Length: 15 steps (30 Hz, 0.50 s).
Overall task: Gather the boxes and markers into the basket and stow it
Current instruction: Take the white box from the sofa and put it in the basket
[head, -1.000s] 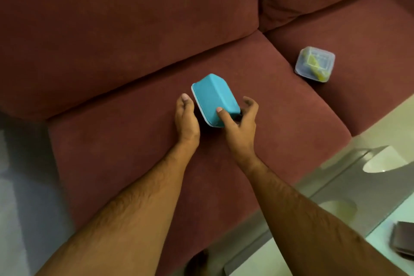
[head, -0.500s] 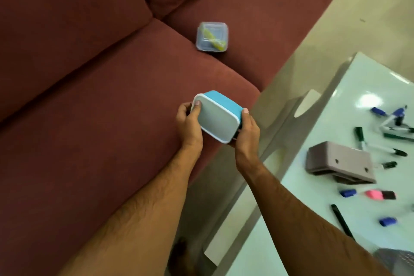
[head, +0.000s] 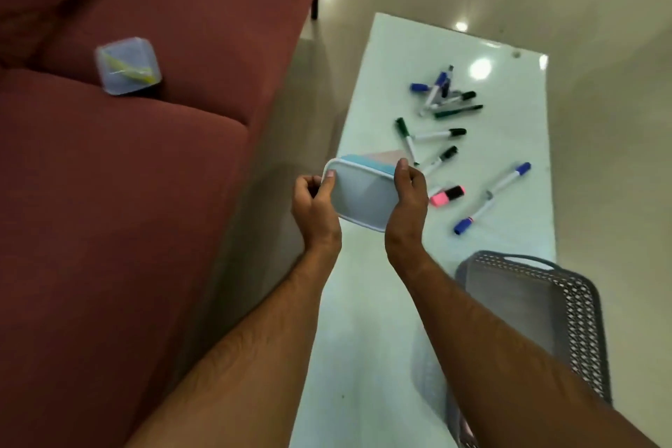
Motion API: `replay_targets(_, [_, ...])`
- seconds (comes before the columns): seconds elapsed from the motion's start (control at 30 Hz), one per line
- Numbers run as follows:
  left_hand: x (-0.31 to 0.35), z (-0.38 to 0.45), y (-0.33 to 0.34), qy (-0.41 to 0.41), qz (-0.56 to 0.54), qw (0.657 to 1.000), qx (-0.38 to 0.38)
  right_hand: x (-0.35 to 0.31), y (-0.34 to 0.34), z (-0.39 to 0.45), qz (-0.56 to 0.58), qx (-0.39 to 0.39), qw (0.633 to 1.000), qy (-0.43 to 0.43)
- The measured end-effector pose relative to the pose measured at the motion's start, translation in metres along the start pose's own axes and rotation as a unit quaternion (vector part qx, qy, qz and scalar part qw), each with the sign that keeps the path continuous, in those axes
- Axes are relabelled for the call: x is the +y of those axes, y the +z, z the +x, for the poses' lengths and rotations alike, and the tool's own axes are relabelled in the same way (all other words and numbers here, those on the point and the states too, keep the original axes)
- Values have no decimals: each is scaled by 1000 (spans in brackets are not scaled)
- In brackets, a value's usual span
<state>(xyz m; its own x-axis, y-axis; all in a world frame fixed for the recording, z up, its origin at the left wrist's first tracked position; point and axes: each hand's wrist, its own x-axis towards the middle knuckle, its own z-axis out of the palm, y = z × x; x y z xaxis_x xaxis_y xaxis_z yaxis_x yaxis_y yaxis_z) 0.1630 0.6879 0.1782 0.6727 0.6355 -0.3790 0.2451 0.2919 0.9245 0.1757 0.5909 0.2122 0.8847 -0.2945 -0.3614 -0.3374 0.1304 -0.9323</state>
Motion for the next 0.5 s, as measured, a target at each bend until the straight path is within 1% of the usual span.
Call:
replay_targets(0.1, [-14,-37,33,10,22,999,-29,-3,-58,9,-19,29,999,-20])
replay_targets(0.27, [-42,-94,72,19,50,993,-102,5,-143,16,-40,76,996,-30])
replay_targets(0.37, [-59,-127,85,39,98,985,-138,10,-185,20,-43,100,994,-33])
replay_targets(0.5, [-81,-164,99,84,170,968,-163,13,-238,20,-75,111,990,-41])
